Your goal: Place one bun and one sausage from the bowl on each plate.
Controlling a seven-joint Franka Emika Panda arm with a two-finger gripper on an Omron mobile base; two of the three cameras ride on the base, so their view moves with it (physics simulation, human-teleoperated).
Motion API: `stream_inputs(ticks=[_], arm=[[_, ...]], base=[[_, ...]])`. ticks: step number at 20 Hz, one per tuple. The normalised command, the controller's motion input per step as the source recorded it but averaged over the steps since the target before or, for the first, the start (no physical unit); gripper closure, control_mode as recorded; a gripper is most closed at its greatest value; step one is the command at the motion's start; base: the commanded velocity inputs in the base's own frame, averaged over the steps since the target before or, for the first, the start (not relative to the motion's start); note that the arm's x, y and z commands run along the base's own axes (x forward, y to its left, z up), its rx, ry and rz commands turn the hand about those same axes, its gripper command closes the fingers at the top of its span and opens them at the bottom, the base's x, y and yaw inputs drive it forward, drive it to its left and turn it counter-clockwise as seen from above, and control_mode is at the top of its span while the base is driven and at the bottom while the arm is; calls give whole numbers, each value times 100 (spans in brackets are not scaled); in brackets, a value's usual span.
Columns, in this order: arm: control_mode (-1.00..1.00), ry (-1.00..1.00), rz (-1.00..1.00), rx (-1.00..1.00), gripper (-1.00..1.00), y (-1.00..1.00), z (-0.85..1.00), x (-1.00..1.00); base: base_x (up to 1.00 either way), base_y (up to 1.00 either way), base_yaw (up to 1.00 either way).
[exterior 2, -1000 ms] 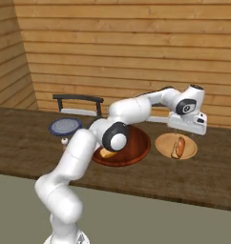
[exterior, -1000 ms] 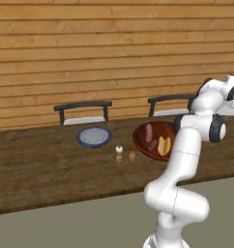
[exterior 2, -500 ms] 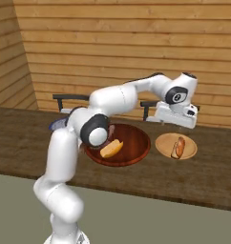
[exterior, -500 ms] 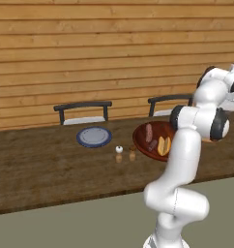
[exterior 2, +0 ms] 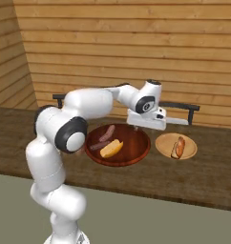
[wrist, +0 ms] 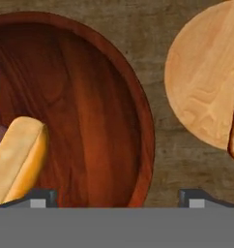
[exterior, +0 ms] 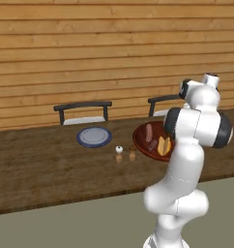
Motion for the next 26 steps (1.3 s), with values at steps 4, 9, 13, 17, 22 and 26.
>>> stream_inputs(ticks=[4, 9, 13, 17, 22, 26], arm=[[-100, 1, 8, 0, -100, 100, 0, 10], [-100, 19, 0, 5, -100, 90, -29, 6], [-100, 20, -10, 12, -100, 38, -70, 28], [-100, 10, -27, 11, -100, -10, -34, -11], [-100, 0, -20, 6, -100, 5, 0, -63], [-100, 0, -9, 0, -100, 43, -27, 1]], base=[[0, 0, 0], [0, 0, 0], [0, 0, 0], [0, 0, 0], [0, 0, 0], [0, 0, 0]])
